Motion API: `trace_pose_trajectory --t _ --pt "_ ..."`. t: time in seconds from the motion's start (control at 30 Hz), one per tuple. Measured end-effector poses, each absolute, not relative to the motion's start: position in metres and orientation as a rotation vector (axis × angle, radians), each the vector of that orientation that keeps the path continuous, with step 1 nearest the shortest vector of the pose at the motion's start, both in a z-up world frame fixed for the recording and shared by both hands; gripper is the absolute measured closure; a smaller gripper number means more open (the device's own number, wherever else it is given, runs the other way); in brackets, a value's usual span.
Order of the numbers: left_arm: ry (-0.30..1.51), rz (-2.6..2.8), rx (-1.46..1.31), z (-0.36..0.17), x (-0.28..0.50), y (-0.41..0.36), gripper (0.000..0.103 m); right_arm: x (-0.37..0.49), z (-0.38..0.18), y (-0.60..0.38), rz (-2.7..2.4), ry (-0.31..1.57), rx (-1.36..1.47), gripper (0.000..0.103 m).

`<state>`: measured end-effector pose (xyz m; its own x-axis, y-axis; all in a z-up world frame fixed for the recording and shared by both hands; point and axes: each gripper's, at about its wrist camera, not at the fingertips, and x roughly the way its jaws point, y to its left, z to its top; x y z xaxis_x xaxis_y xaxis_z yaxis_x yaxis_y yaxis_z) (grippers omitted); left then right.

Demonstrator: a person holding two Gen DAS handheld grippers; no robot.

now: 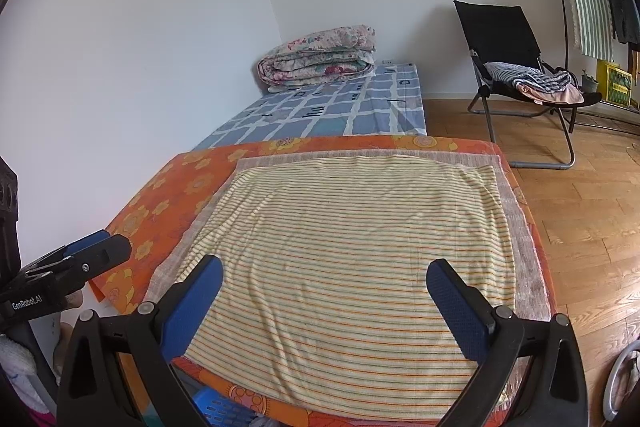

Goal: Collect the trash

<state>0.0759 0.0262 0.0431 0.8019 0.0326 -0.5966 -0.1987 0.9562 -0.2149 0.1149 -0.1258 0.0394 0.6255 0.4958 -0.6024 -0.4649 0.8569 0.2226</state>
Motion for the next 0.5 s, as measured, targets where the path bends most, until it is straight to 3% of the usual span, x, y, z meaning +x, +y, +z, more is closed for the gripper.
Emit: trace_pose_trajectory --t 0.5 --pt "0.631 0.126 -0.276 0.0425 0.076 0.0265 0.002 0.1146 0.0381 -0.1234 0.556 0.72 0.061 0.0"
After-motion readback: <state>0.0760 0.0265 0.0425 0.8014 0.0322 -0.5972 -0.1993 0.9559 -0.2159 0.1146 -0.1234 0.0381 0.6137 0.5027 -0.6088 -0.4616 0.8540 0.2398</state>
